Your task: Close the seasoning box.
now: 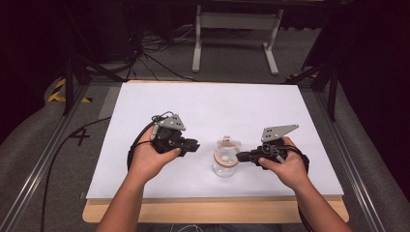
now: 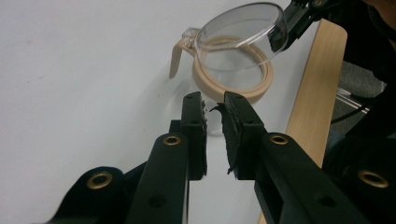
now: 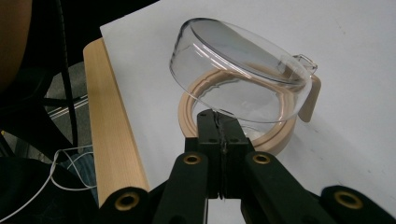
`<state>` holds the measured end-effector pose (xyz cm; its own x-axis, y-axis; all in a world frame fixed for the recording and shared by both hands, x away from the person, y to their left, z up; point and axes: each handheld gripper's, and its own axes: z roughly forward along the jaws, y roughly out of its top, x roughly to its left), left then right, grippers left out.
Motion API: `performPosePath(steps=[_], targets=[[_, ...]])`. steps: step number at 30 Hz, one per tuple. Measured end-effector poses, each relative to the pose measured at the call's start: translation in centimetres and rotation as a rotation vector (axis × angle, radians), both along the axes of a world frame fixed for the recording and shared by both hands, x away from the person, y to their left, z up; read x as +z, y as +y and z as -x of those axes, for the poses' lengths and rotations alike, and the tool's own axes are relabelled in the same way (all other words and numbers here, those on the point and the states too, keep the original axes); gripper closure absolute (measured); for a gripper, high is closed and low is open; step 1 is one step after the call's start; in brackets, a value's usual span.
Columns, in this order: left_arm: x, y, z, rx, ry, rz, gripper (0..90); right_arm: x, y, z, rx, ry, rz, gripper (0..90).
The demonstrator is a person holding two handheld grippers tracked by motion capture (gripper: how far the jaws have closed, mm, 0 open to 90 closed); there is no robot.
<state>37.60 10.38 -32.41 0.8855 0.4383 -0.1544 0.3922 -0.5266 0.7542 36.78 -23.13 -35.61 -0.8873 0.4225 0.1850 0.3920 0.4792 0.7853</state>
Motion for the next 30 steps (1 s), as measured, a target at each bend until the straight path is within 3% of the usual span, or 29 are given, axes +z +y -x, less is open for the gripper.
performPosePath(steps=[8,18,30], targets=[[-0.8,1.1,-0.1,0.0,0.038,-0.041,78.3,-0.3,0.0,0.1,0.012,0.016,0.031,90.0],[-1.2,1.3,-0.2,-0.02,0.067,-0.075,78.0,-0.6,0.4,0.1,0.037,0.036,0.077,90.0],[-1.7,1.2,-0.4,-0.026,0.085,-0.067,76.0,-0.7,0.1,0.0,0.044,0.058,0.111,90.0]])
